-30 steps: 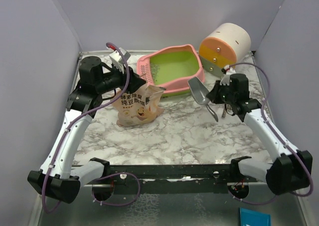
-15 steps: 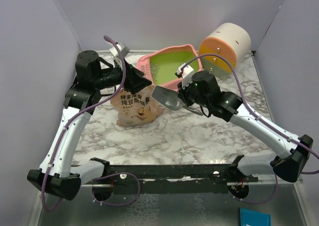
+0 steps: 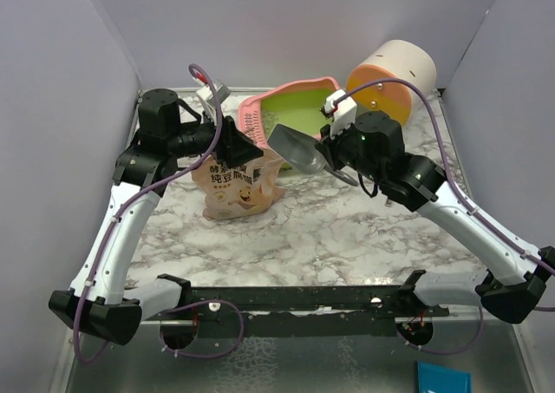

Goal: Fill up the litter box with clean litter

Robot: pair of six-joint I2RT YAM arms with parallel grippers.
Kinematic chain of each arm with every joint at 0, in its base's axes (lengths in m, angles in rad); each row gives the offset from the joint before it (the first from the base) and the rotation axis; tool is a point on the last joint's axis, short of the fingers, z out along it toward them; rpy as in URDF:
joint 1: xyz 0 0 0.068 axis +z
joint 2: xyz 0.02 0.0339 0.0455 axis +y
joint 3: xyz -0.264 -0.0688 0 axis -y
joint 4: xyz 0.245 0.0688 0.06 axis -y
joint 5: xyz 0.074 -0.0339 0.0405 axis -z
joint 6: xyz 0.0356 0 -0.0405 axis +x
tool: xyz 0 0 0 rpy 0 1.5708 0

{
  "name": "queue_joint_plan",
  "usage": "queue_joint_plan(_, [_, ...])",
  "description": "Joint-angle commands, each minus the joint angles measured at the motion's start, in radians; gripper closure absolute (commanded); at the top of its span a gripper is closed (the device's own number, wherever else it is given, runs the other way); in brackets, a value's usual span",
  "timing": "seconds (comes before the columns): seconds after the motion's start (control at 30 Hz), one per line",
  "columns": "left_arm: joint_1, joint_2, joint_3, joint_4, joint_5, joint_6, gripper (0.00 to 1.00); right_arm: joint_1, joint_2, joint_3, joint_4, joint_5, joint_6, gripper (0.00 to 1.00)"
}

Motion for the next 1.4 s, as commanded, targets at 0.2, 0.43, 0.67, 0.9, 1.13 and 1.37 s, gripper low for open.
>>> queue_joint_plan(0.2, [-0.018, 0.073, 0.043, 0.073, 0.051, -0.056, 0.49, 0.041, -0.015, 0.036, 0.047, -0.023, -0.011, 0.99])
queue_joint_plan(0.43, [-0.038, 0.101, 0.043, 0.099, 0.055, -0.073, 0.50, 0.059, 0.012, 0.061, 0.035, -0.025, -0.025, 0.99])
queue_joint_plan(0.67, [-0.054, 0.121, 0.033, 0.100, 0.051, -0.078, 0.58, 0.080, 0.024, 0.069, 0.043, -0.010, -0.039, 0.99])
queue_joint_plan(0.9, [-0.056, 0.127, -0.002, 0.100, 0.007, -0.084, 1.00, 0.089, 0.027, 0.083, 0.026, 0.008, -0.046, 0.99])
queue_joint_plan(1.13, [-0.057, 0.037, -0.153, 0.260, -0.056, -0.215, 1.00, 0.088, 0.012, 0.082, 0.059, 0.024, 0.027, 0.74])
queue_joint_plan(1.37, [-0.057, -0.215, -0.425, 0.643, -0.390, -0.605, 1.00, 0.087, -0.004, 0.149, 0.185, -0.033, 0.163, 0.40])
